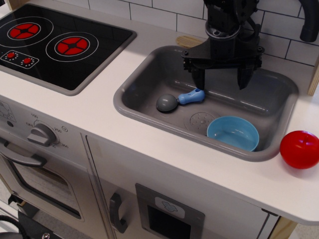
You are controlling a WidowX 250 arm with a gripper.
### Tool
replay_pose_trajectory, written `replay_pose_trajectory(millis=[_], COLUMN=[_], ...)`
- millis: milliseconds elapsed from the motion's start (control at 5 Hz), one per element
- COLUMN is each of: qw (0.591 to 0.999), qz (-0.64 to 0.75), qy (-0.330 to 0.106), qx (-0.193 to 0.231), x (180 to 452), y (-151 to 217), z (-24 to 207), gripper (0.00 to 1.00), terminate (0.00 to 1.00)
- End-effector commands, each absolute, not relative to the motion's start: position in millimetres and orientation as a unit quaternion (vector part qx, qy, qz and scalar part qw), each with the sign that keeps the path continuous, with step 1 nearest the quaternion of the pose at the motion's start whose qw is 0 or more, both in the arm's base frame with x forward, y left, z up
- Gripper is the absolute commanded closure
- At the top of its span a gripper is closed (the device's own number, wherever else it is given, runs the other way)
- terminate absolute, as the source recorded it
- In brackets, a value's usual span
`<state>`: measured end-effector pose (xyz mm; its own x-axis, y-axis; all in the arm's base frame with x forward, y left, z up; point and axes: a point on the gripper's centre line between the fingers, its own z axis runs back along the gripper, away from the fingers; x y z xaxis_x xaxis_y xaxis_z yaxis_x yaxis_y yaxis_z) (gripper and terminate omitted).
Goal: Put spoon in bowl sink
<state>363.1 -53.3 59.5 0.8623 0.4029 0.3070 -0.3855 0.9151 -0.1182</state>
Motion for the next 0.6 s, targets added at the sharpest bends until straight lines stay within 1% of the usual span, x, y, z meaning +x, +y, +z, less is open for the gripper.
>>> replay_pose_trajectory(millis=[0,200,400], qw=[0.965,0.972,0.981], qz=[0.204,0.14,0.068], qy=[-0.165,-0.185,-0.174], qx=[-0.026,-0.04,-0.055], x=[363,370,372], y=[-53,-33,-19], z=[60,54,53], gripper=[0.0,0.0,0.0], terminate=[0.0,0.0,0.0])
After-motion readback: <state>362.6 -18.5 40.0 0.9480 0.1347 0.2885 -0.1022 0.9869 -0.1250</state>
